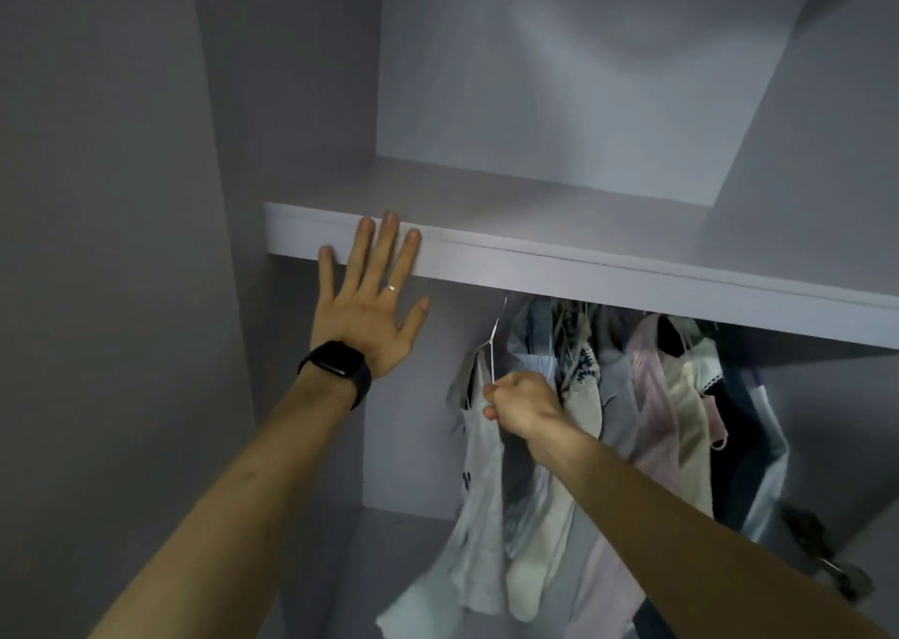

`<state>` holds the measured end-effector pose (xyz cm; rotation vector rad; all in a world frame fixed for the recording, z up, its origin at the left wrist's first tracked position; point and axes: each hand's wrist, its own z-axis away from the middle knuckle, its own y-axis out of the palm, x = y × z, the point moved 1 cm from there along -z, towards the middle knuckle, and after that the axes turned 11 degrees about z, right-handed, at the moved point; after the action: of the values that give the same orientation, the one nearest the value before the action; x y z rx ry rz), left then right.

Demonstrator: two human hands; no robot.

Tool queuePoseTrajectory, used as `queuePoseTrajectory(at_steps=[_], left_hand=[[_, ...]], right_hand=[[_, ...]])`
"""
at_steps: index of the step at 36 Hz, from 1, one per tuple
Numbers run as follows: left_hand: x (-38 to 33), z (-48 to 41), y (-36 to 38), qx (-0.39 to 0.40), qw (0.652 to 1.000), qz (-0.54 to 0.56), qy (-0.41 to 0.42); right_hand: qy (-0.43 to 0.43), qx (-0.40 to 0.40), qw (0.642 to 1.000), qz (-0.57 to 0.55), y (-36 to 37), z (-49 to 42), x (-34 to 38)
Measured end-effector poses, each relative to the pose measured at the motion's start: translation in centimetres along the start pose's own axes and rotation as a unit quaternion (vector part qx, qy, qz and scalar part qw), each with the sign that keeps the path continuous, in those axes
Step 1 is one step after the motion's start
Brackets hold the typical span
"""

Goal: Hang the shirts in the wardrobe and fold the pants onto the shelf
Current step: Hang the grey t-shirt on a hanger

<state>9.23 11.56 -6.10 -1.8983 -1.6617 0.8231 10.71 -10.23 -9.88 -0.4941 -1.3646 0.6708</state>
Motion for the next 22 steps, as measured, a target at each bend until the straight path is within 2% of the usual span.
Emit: queuePoseTrajectory(at_steps=[13, 22], left_hand=[[0.6, -1.9, 3.7, -0.138, 0.989, 0.047, 0.037], [1.1, -1.9, 4.2, -0.165, 0.985, 0.042, 0.040]], right_hand=[[-0.040, -0.081, 0.992, 0.083, 5.8, -8.1, -2.0], [-0.093, -0.179, 0.976, 0.077, 8.6, -9.4, -2.6]])
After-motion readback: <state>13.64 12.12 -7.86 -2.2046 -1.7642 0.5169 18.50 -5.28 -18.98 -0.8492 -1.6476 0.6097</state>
